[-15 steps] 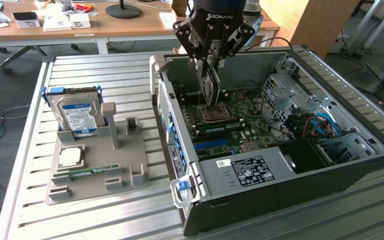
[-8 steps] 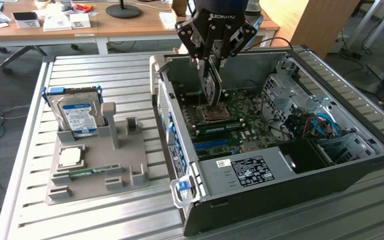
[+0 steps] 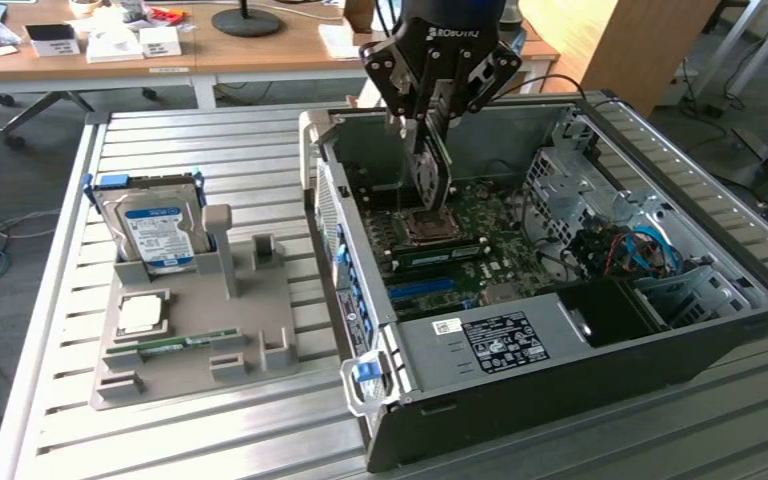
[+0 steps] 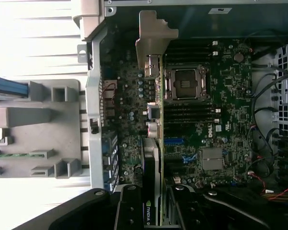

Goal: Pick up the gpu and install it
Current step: 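Pick up the gpu and move the gpu toward the slot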

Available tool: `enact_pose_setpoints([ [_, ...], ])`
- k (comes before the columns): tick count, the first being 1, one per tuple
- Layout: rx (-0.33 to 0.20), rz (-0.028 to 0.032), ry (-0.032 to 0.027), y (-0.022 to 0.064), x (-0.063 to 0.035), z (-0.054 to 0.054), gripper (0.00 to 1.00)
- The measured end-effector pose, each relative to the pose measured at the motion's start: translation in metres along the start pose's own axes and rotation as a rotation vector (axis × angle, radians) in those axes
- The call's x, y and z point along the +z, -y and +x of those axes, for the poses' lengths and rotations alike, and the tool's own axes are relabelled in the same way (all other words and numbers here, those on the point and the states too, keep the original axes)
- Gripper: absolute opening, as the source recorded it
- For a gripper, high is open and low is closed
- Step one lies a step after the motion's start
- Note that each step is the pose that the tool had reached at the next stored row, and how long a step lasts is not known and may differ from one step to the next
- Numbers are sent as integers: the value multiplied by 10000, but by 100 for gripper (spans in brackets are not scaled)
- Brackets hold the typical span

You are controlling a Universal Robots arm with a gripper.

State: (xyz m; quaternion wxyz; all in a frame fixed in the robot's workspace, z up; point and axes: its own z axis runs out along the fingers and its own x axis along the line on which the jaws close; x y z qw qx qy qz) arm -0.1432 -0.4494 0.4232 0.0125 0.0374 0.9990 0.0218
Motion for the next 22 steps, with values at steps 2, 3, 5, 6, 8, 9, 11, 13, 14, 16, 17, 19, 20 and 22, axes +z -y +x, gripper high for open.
enact_pose_setpoints([
  [2, 0, 1, 0, -2, 1, -30, 27],
  [3, -1, 1, -1, -3, 1, -46, 27],
  [5, -1, 1, -1, -6, 2, -80, 27],
  [6, -1, 1, 0, -7, 2, -98, 27],
  [8, 0, 0, 0, -10, 3, -138, 27],
  [9, -1, 0, 0, -12, 4, -159, 27],
  [11, 0, 0, 0, -15, 5, -201, 27],
  [13, -1, 1, -1, -18, 6, -247, 27],
  [14, -1, 1, 0, -20, 7, -271, 27],
  [16, 0, 0, 0, -24, 8, -321, 27],
  [17, 0, 0, 0, -26, 9, -346, 27],
  [19, -1, 0, -1, -30, 10, -398, 27],
  [20, -1, 0, 0, -31, 11, -425, 27],
  [22, -1, 1, -1, -36, 12, -479, 27],
])
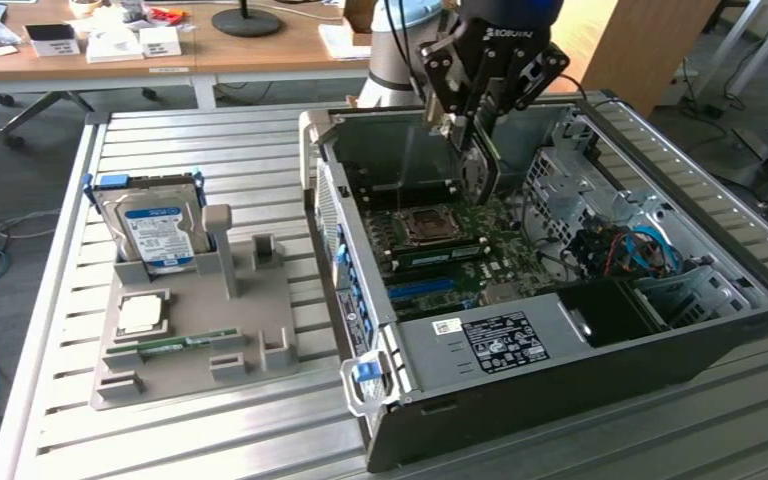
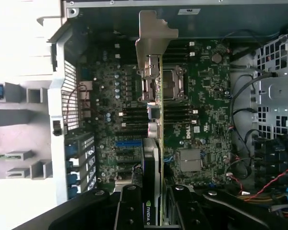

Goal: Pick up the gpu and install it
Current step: 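Pick up the gpu and move the gpu toward the slot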

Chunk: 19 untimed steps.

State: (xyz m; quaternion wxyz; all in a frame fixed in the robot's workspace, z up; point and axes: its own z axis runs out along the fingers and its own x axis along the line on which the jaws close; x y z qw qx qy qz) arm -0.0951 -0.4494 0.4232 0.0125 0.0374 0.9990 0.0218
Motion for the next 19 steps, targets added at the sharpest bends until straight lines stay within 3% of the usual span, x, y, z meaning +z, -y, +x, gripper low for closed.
enact_pose_setpoints([
  [11, 0, 0, 0, -22, 8, -289, 27],
  [19, 0, 0, 0, -31, 11, -428, 27],
])
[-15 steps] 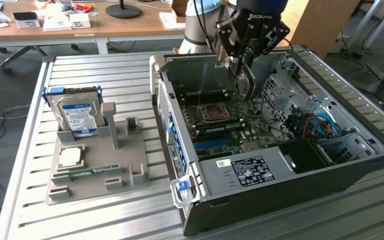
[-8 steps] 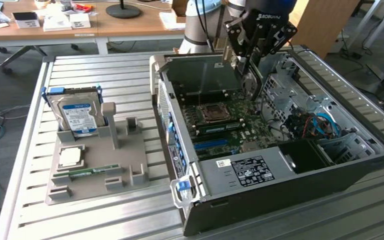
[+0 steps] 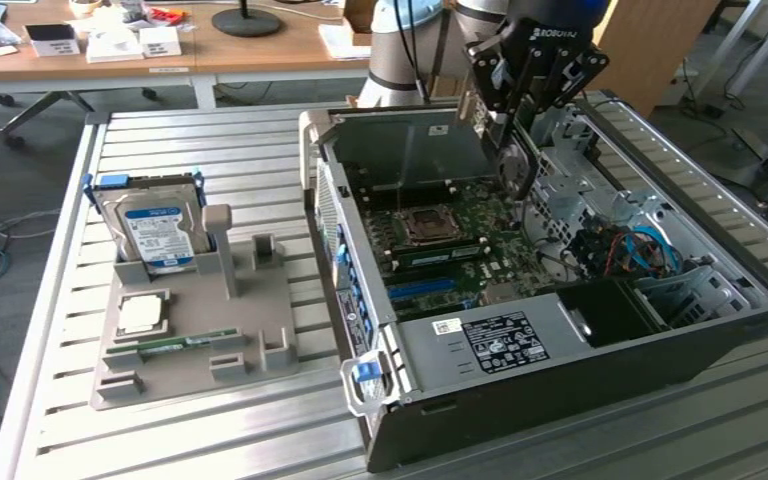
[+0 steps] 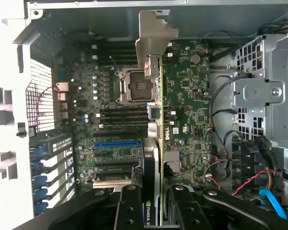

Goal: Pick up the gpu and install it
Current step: 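Pick up the gpu and move the gpu toward the slot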

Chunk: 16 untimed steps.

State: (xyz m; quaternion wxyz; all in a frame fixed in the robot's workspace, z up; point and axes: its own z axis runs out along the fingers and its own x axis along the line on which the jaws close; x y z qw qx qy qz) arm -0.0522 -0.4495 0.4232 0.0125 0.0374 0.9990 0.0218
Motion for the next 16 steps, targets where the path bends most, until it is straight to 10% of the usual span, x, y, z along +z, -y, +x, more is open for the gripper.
enact_pose_setpoints([
  [16, 1, 1, 0, -5, 2, -63, 27],
])
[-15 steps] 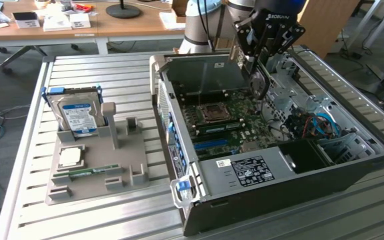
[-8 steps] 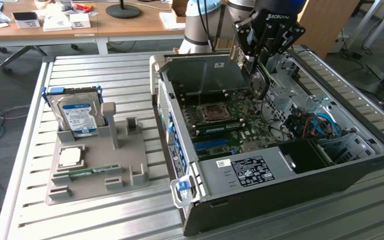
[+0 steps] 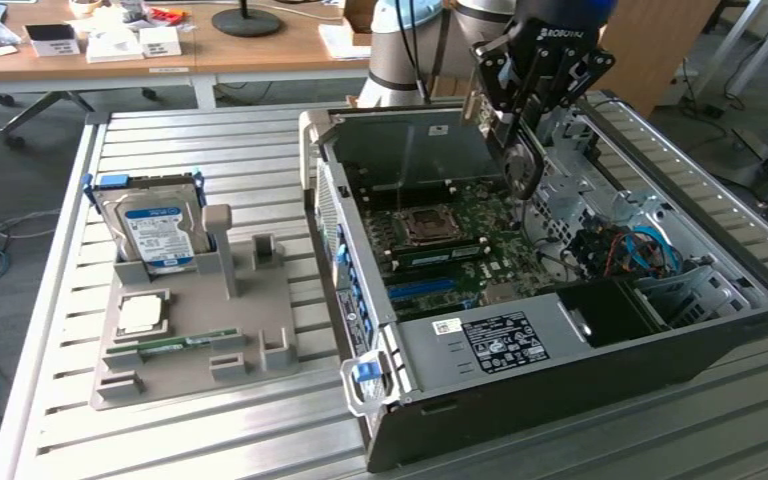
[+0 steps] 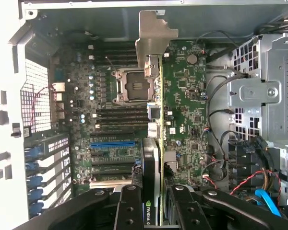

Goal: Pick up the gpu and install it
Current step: 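Pick up the gpu and move the gpu toward the slot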

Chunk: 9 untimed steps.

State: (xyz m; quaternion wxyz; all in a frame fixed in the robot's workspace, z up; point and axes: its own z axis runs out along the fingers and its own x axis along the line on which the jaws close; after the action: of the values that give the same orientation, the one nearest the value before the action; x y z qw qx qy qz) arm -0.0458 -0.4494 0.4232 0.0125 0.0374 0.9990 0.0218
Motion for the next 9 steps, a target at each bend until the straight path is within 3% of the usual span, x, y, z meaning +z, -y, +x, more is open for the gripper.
enact_pose_setpoints([
  [9, -1, -1, 0, -5, 2, -63, 27],
])
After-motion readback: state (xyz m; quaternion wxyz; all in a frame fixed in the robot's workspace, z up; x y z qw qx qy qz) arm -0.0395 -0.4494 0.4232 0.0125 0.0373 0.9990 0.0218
